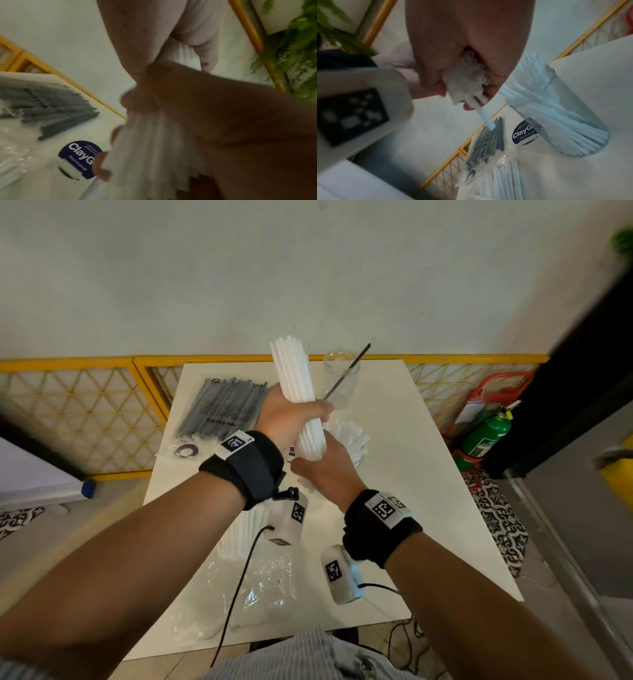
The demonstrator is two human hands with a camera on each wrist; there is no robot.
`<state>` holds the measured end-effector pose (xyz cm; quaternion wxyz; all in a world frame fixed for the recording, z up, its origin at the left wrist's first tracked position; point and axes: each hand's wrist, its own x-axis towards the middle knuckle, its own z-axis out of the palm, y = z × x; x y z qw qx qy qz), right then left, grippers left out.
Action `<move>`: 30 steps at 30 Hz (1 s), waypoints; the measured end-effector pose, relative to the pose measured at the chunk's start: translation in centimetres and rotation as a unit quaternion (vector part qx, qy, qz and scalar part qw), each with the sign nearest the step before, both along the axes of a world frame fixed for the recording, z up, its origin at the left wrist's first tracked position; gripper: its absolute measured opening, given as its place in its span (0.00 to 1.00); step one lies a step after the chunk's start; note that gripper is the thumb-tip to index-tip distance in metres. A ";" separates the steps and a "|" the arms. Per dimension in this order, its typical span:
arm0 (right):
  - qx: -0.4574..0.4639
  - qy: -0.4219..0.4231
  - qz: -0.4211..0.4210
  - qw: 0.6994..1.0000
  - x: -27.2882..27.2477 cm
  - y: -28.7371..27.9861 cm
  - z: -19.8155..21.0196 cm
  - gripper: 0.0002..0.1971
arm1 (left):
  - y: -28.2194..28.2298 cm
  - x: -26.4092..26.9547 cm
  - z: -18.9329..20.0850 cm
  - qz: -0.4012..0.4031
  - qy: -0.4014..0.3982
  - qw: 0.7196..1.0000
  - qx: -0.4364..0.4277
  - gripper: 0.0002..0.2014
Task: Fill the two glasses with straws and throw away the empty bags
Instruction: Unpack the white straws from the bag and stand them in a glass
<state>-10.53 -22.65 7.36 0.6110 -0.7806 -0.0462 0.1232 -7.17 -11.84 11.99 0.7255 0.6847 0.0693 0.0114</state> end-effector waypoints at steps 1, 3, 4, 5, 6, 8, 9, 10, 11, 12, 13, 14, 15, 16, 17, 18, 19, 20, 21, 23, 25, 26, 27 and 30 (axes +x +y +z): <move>0.014 0.015 0.019 1.000 0.2 -0.2 -0.2 0.29 | -0.1 0.2 0.2 0.007 -0.006 1.000 0.007 0.14; 0.154 0.099 0.050 0.982 0.2 -1.2 -0.7 0.30 | -0.1 0.6 0.8 0.028 -0.034 0.999 0.010 0.15; 0.253 0.157 0.032 0.954 0.1 -1.8 -0.9 0.28 | 0.0 0.7 1.3 0.047 -0.050 0.998 -0.004 0.16; 0.328 0.209 -0.013 0.921 0.0 -2.5 -1.0 0.28 | 0.1 0.8 1.8 0.070 -0.062 0.995 -0.025 0.17; 0.375 0.244 -0.063 0.892 0.0 -3.2 -1.4 0.31 | 0.3 0.9 2.3 0.089 -0.073 0.992 -0.050 0.18; 0.424 0.286 -0.124 0.851 0.4 -3.6 -2.3 0.39 | 0.4 0.9 3.0 0.113 -0.090 0.985 -0.095 0.19; 0.445 0.299 -0.130 0.834 0.4 -3.4 -2.3 0.41 | 0.2 0.6 3.2 0.116 -0.094 0.983 -0.108 0.19; 0.467 0.307 -0.126 0.819 0.5 -2.8 -2.1 0.43 | -0.1 0.3 3.2 0.117 -0.094 0.983 -0.110 0.19; 0.487 0.310 -0.115 0.808 0.5 -2.1 -1.7 0.44 | -0.5 -0.1 3.0 0.118 -0.091 0.984 -0.102 0.19; 0.506 0.307 -0.103 0.799 0.4 -1.5 -1.0 0.44 | -0.9 -0.6 2.6 0.117 -0.088 0.986 -0.085 0.19; 0.516 0.299 -0.095 0.797 0.4 -0.9 -0.3 0.44 | -1.1 -1.1 2.3 0.115 -0.085 0.988 -0.066 0.18; 0.524 0.290 -0.090 0.795 0.3 -0.4 0.4 0.43 | -1.3 -1.5 1.9 0.114 -0.084 0.989 -0.051 0.15; 0.529 0.283 -0.090 0.795 0.3 0.0 0.7 0.42 | -1.3 -1.8 1.6 0.114 -0.083 0.989 -0.045 0.11; 0.532 0.279 -0.091 0.795 0.3 0.2 0.8 0.41 | -1.2 -1.9 1.5 0.112 -0.083 0.989 -0.043 0.10; 0.526 0.278 -0.097 0.798 0.3 0.3 0.8 0.39 | -1.0 -2.0 1.5 0.109 -0.082 0.990 -0.041 0.11; 0.520 0.280 -0.104 0.800 0.2 0.4 0.6 0.38 | -0.8 -2.0 1.4 0.104 -0.081 0.991 -0.038 0.14; 0.512 0.285 -0.113 0.803 0.1 0.5 0.4 0.37 | -0.6 -2.0 1.3 0.097 -0.079 0.991 -0.034 0.15; 0.502 0.289 -0.117 0.807 0.0 0.5 0.1 0.36 | -0.4 -2.0 1.1 0.091 -0.078 0.992 -0.028 0.15; 0.486 0.295 -0.112 0.815 -0.2 0.6 0.1 0.36 | -0.2 -2.0 0.9 0.086 -0.074 0.993 -0.019 0.14; 0.386 0.277 -0.107 0.873 -0.5 0.6 0.0 0.32 | 0.4 -2.3 0.6 0.084 -0.067 0.994 -0.009 0.12; 0.118 0.134 -0.123 0.976 -0.9 -0.5 -0.6 0.23 | 1.3 -2.5 0.3 0.092 -0.065 0.994 0.005 0.12; -0.055 -0.003 -0.138 0.989 -0.9 -1.4 -1.2 0.19 | 1.8 -2.6 0.1 0.099 -0.061 0.993 0.018 0.12; -0.191 -0.135 -0.141 0.962 -0.8 -2.4 -1.9 0.21 | 2.4 -2.7 0.0 0.103 -0.059 0.992 0.036 0.11; -0.349 -0.269 -0.127 0.889 0.3 -4.5 -3.6 0.49 | 3.3 -3.0 -0.9 0.102 -0.061 0.991 0.066 0.09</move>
